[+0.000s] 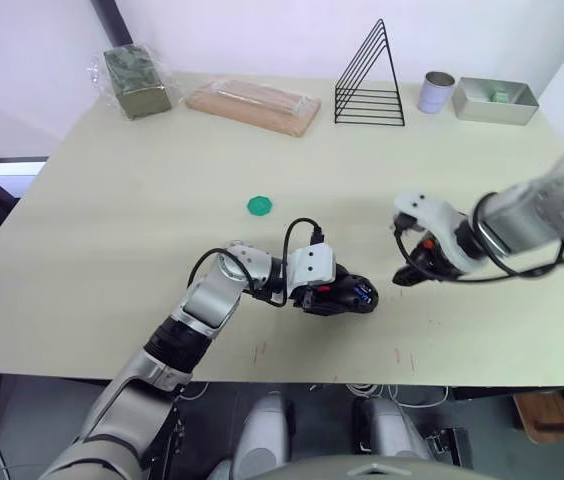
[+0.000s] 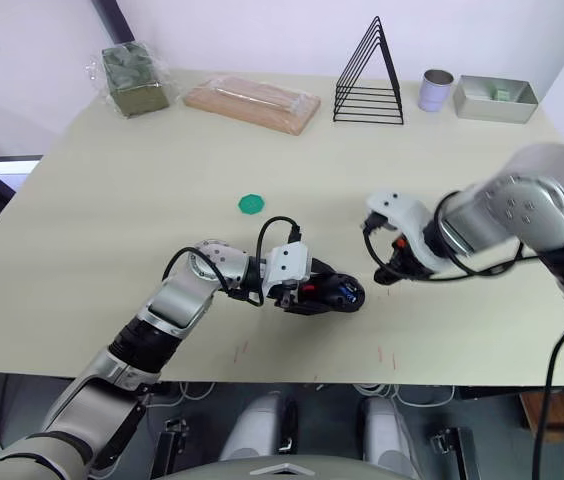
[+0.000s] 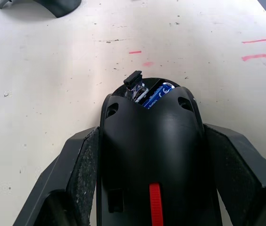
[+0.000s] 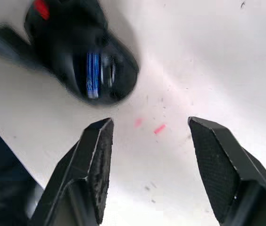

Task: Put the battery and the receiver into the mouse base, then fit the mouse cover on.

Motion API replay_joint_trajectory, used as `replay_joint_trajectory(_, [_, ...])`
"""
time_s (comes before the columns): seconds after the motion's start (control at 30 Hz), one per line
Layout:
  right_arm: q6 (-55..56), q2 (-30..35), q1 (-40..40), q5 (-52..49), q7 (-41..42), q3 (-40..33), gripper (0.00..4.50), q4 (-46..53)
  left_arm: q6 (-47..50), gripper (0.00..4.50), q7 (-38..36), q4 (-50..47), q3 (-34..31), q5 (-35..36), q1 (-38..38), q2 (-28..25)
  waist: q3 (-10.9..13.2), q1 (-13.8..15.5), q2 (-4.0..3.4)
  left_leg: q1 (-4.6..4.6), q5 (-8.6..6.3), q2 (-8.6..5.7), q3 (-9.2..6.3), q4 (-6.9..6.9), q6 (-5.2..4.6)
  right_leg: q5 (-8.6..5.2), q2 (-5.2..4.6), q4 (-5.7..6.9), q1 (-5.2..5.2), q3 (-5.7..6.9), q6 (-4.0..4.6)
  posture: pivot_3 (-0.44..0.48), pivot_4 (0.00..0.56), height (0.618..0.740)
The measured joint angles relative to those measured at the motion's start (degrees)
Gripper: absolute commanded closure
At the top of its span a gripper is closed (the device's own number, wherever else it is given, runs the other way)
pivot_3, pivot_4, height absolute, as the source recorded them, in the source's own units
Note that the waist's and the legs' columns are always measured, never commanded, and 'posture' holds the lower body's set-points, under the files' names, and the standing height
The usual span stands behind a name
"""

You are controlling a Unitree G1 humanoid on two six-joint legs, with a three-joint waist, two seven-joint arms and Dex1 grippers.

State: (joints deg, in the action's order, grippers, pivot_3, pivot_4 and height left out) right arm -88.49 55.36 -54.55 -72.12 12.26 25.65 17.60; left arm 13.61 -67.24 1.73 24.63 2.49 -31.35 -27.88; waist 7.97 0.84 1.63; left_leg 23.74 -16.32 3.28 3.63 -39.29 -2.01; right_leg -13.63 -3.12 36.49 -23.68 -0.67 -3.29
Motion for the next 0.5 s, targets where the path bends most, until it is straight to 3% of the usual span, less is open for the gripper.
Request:
replay_joint_trajectory(0.13, [11.83,4.09,14.62,6.7,5.99,-7.05,1.89,10.42,-0.14,1.64,0.02,0.17,-0.12,-0.03,0.1,-0.24,0.0,-0.05,-0.01,-0.03,0.0,-0.03,-0.04,-0.05,0.0,0.02,0.0,0.01,0.04,-0.03,-0.05,0.0,0.15,0.74])
replay_joint_trajectory(0.23, [19.13,3.69,24.54,10.8,7.92,-14.4,1.89,14.14,-0.04,1.64,0.04,0.31,-0.05,-0.07,-0.09,-0.17,-0.01,-0.1,-0.01,-0.07,0.01,-0.03,-0.03,-0.07,0.0,0.05,0.03,0.02,0.06,-0.1,-0.11,0.0,0.15,0.74])
replay_joint_trajectory(0.33, [28.01,0.62,36.09,16.64,8.71,-18.33,1.89,16.77,-0.14,1.64,-0.16,0.5,0.05,-0.02,-0.14,-0.42,-0.05,-0.02,0.04,-0.09,0.01,-0.03,-0.05,-0.11,0.01,0.04,0.1,0.06,0.1,-0.07,-0.11,0.0,0.15,0.74])
replay_joint_trajectory(0.37, [31.29,-3.02,41.36,18.71,8.52,-19.88,1.89,17.46,-0.17,1.64,-0.5,0.69,-0.05,-0.04,-0.48,-0.79,-0.02,-0.17,-0.09,-0.12,0.02,-0.04,0.04,-0.15,0.01,0.05,0.12,0.12,0.06,-0.25,-0.12,0.0,0.15,0.74])
replay_joint_trajectory(0.5, [36.95,-8.24,45.15,23.7,8.39,-20.87,1.89,19.83,-0.36,1.64,-0.68,1.03,0.07,-0.05,-0.52,-0.89,-0.13,-0.12,0.07,-0.21,0.04,-0.01,0.1,-0.14,-0.02,0.04,0.2,0.15,0.1,-0.24,-0.12,0.0,0.15,0.74])
